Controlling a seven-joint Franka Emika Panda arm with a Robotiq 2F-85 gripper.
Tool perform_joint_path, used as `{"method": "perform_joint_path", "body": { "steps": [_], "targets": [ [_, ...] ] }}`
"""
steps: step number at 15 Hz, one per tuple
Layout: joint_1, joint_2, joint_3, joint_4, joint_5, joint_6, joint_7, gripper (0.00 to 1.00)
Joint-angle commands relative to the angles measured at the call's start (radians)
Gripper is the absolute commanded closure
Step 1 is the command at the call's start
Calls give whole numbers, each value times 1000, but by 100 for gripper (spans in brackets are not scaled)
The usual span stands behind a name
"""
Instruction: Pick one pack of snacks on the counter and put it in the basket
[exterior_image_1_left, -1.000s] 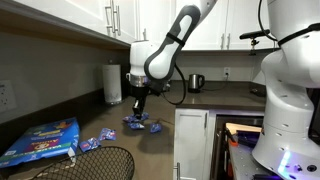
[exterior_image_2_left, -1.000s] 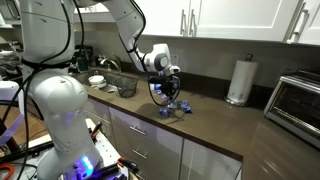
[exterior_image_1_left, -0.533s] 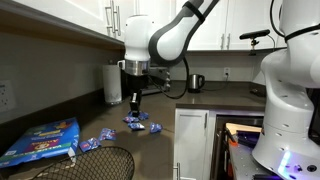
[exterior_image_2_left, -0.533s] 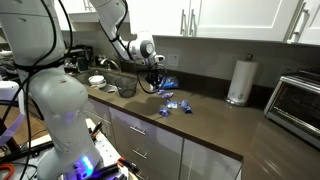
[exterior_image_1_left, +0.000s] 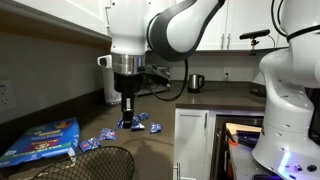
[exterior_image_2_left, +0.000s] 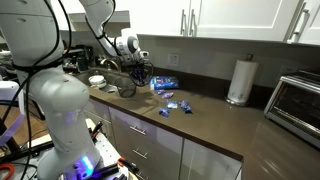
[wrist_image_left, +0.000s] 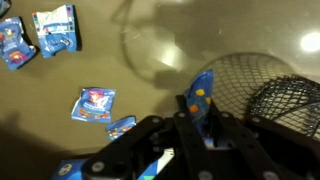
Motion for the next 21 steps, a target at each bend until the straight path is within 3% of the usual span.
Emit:
{"method": "perform_joint_path", "body": {
  "steps": [1, 12, 16, 17, 18, 21],
  "targets": [
    [24, -2, 39, 39, -35, -87, -36, 93],
    [78, -3, 116, 62, 104, -62, -309, 93],
    [83, -1, 132, 62, 265, -28, -483, 93],
    [83, -5, 134, 57, 312, -10, -527, 57],
    [83, -9, 137, 55, 361, 0, -575, 56],
    [79, -18, 134, 52, 417, -11, -621, 38]
  ]
}}
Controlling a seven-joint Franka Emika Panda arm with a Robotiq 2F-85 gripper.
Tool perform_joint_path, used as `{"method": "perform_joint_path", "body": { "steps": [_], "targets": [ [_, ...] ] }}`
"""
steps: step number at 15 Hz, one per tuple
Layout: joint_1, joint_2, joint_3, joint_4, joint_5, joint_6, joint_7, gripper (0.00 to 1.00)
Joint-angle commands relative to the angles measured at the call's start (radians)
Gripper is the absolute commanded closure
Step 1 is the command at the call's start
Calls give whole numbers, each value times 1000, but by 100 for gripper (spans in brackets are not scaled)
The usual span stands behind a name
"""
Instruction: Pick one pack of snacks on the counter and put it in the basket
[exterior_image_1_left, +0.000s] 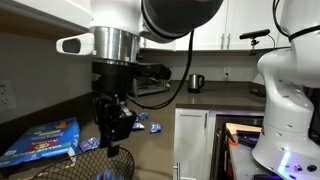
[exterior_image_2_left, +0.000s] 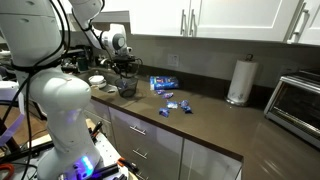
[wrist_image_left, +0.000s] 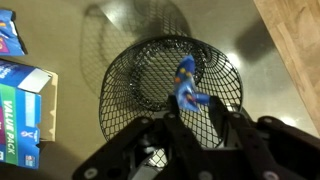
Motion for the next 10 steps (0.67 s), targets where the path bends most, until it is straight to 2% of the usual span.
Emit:
{"method": "perform_joint_path", "body": {
  "steps": [1, 5, 7, 10],
  "targets": [
    [-7, -21, -1, -8, 62, -8, -68, 32],
    [-18, -40, -24, -22, -48, -39, 43, 5],
    [-27, -52, -41, -34, -135, -39, 120, 0],
    [-46, -66, -67, -44, -230, -48, 226, 0]
  ]
}}
